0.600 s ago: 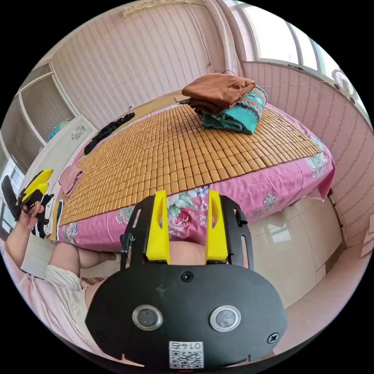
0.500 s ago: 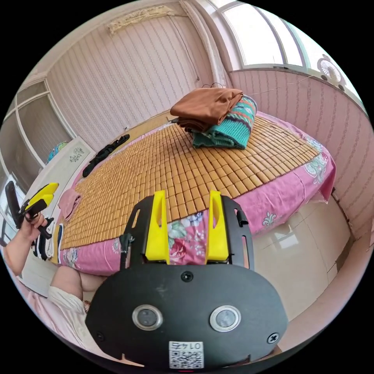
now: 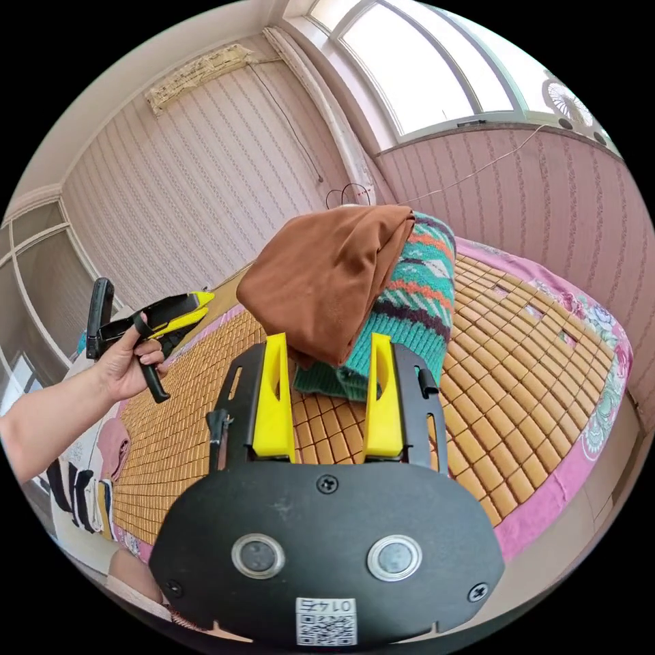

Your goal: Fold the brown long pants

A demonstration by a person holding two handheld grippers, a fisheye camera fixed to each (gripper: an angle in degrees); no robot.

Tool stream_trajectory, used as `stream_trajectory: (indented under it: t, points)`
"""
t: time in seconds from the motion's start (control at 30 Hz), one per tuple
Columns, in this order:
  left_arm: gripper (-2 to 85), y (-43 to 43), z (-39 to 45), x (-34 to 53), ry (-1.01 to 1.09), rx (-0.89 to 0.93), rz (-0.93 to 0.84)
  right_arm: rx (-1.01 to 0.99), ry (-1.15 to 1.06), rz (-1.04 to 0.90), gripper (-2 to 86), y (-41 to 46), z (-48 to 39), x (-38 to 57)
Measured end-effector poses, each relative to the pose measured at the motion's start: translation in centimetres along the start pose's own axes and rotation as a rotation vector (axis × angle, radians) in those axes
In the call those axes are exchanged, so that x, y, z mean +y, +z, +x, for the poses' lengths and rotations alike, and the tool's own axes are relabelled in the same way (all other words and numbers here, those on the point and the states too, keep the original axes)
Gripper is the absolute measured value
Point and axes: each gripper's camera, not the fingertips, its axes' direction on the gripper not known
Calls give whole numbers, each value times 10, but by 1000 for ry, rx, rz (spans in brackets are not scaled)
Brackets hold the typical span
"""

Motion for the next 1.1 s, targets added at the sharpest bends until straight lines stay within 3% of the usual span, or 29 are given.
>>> stream_trajectory:
  t: [0.1,0.2,0.33,0.43,0.57,0.7,0.87,0.97,1.1]
  points:
    - [144,45,-4,-11,-119,94,-138,-87,60,-77,82,8,22,-7]
    - [76,53,-25,-8,-347,250,-136,-162,19,-11,44,-12,24,-4]
    - [39,29,-34,-6,-253,217,-163,-351,-77,-1,27,-35,0,4]
    - [33,-32,-56,12,-187,275,-126,-468,-142,0,21,-52,-40,26]
    - [26,-180,-111,71,-151,347,14,-751,-260,-34,16,-77,-124,72]
    - [20,-338,-150,174,-209,192,125,-897,-388,-141,13,-94,-219,122]
    - [11,-475,-175,276,-281,59,220,-1123,-534,-306,10,-114,-331,186]
    - [6,-540,-182,298,-320,56,321,-1164,-654,-272,8,-142,-388,193]
    - [9,-595,-138,285,-86,-75,356,-1140,-739,-147,8,-180,-426,184]
